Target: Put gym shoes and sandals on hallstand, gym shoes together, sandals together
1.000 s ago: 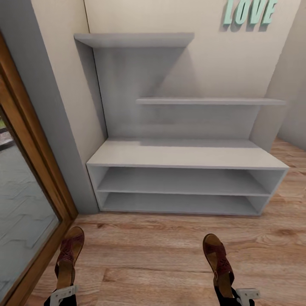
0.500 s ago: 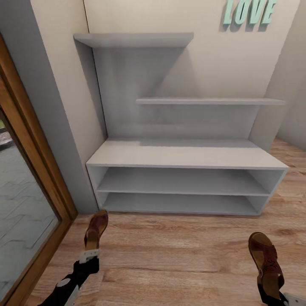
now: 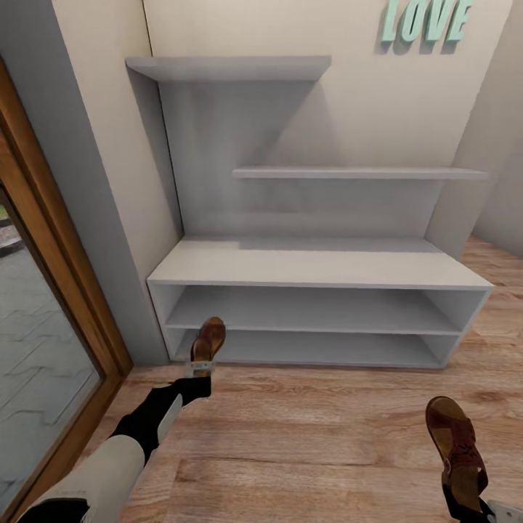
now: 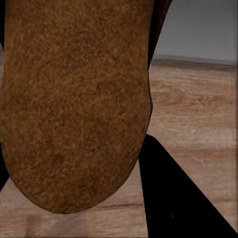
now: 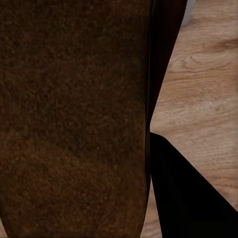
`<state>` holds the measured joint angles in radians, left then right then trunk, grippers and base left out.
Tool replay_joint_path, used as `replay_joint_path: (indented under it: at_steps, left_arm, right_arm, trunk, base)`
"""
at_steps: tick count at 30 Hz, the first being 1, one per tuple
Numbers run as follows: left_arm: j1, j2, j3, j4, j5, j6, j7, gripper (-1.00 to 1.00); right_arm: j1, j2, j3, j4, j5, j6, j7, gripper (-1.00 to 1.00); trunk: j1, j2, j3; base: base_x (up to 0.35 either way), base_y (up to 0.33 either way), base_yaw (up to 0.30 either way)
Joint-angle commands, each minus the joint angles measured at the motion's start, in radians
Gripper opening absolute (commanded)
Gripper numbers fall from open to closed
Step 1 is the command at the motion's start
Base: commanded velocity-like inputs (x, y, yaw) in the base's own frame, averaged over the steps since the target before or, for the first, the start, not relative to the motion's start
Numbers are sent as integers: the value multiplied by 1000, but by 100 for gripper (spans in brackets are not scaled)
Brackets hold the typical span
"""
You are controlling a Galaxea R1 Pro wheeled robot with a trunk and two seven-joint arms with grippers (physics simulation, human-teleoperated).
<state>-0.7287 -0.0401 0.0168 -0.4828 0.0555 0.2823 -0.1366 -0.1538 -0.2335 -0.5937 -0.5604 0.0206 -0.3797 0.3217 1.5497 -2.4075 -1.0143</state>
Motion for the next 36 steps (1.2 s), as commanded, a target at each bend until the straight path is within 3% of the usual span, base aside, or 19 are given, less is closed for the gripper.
replay_joint_path:
  at_steps: [1,14,27,36]
  left_arm:
    - [-7,-3,2,-1,2,13,1,-100]
    - [-27,-3,-3,-51,-41,36,36,-100]
    - [-30,3,1,-53,-49,38,40,-100]
    - [-31,2,2,-52,-50,37,58,-100]
  right_arm:
    - [-1,1,-6,1,0,-1,10,-100]
    - [-1,6,-3,-33,4,4,11,-100]
    - [-1,6,-4,-36,4,4,11,-100]
    - [-1,6,-4,-38,4,4,11,-100]
  trunk:
    - [0,0,-1]
    - [0,0,-1]
    - [50,-91,-47]
    - [54,-95,-95]
  base:
    - [0,0,0]
    - [0,0,0]
    - [0,0,0]
    - [0,0,0]
